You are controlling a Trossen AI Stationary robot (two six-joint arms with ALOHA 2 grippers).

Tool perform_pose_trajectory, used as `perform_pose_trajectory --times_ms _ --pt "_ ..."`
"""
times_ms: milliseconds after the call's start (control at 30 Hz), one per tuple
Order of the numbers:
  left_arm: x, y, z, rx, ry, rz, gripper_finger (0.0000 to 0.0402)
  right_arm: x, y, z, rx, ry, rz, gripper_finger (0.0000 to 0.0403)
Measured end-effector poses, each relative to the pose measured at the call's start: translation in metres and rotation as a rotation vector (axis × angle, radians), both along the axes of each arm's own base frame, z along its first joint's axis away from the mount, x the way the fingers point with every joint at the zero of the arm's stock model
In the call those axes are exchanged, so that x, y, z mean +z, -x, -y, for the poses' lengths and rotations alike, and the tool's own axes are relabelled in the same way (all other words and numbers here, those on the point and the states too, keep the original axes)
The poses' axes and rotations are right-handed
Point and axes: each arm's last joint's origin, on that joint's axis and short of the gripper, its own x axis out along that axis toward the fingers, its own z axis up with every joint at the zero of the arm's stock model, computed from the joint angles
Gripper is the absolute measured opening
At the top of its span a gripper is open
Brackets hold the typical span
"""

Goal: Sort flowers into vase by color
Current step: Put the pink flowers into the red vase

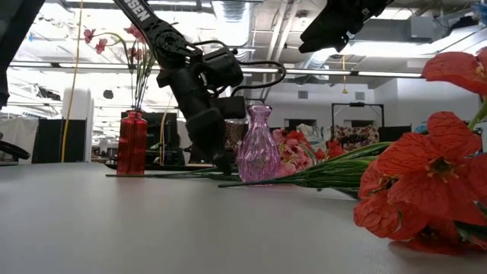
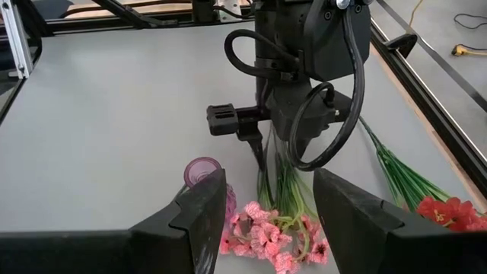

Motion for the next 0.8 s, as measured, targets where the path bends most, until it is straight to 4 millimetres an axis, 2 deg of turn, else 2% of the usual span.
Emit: perform_pose_trajectory --times_ms 433,567,800 --pt "-0.001 -0.003 0.017 -0.093 -0.097 -0.028 0.0213 0.0 0.0 0.0 0.0 0.0 0.0 0.0224" --pt "-0.002 -0.003 0.021 -0.091 -0.122 -0.056 0.0182 0.0 0.0 0.0 0.0 0.0 0.0 0.0224" --pt "-0.002 -0.003 0.024 -0.052 -0.112 -0.057 0.0096 0.0 0.0 0.0 0.0 0.0 0.0 0.0224"
